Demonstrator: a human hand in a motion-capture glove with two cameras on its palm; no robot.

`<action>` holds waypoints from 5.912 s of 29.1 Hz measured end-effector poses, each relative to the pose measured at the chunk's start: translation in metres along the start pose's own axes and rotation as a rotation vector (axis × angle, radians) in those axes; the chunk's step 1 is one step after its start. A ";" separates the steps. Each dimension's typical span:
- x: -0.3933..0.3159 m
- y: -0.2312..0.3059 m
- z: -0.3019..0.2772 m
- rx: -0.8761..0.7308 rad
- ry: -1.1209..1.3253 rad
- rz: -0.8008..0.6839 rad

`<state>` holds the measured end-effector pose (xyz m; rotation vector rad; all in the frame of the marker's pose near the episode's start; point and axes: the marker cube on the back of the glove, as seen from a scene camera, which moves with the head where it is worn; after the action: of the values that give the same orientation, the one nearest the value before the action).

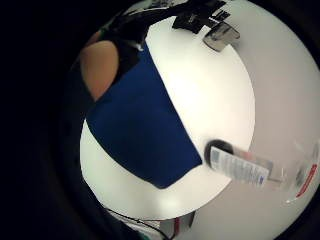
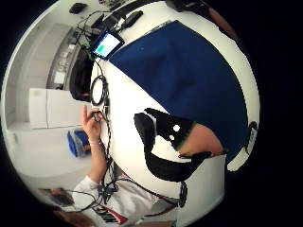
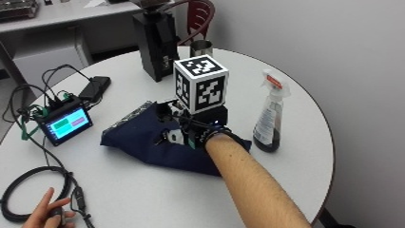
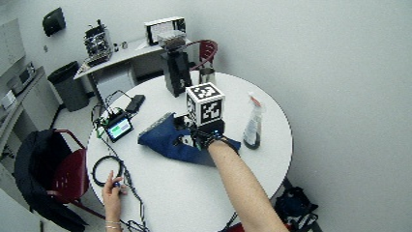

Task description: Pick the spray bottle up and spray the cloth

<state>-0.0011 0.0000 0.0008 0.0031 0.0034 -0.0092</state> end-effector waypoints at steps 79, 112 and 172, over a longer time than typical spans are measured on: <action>0.230 0.132 0.016 0.492 -0.978 0.199; 0.223 0.106 0.035 0.526 -1.213 0.102; 0.141 0.082 -0.066 -0.267 -0.392 0.080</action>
<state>0.1403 0.0808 -0.0653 -0.2658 -0.3873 0.0704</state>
